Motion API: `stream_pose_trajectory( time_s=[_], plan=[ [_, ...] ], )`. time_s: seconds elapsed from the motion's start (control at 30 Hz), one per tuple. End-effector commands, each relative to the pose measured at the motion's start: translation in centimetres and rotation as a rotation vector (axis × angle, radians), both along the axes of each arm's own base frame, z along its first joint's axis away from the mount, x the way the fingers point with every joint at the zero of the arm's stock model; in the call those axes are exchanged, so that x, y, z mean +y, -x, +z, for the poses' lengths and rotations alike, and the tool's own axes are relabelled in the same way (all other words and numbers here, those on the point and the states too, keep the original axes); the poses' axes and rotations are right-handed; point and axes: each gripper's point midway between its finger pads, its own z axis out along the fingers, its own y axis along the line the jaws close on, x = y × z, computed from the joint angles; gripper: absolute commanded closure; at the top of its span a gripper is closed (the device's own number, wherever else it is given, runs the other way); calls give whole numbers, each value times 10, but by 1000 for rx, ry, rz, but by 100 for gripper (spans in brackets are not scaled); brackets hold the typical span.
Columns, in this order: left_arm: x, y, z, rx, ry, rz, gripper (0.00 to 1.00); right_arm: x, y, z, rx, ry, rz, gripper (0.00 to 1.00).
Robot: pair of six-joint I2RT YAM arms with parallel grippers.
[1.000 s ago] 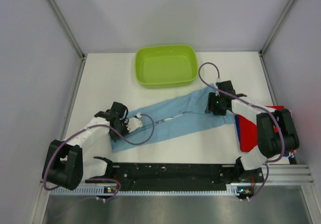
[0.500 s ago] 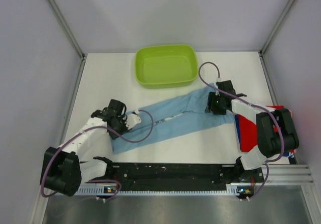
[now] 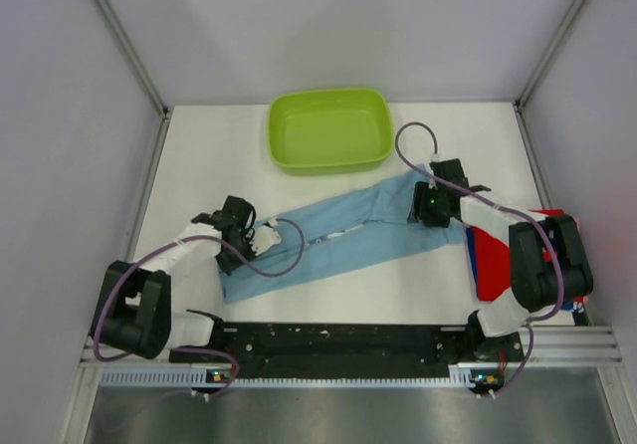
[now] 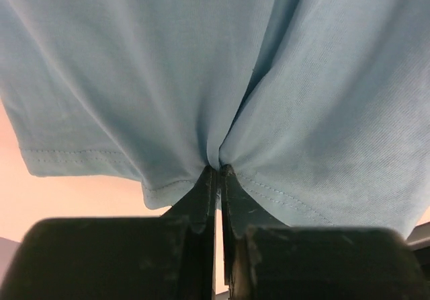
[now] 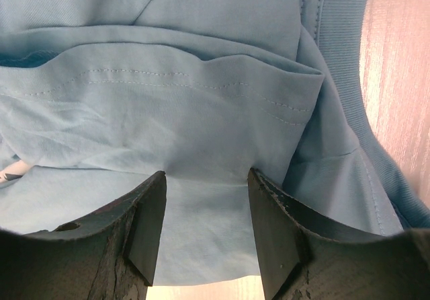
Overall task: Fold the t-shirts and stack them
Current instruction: Fold the other side of the tshirt into a rectangle
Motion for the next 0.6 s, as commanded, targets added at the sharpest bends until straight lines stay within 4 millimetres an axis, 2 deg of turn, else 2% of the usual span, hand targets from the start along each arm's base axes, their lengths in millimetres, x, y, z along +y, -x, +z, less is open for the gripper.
stream_pose_trajectory(
  time_s=[0.0, 0.13, 0.3, 0.43, 0.57],
  plan=[
    [7, -10, 0, -75, -9, 81, 100, -23, 2, -16, 41, 59, -49, 48],
    [21, -14, 9, -140, -6, 163, 100, -26, 4, -21, 56, 69, -48, 48],
    [39, 0, -6, -101, -76, 165, 100, -26, 2, -21, 55, 71, -44, 48],
    [30, 2, -7, -61, -29, 156, 100, -18, -6, -7, 17, 31, -12, 48],
    [19, -12, 14, -105, 28, 150, 87, -5, -11, 15, -36, -30, 36, 48]
  ],
)
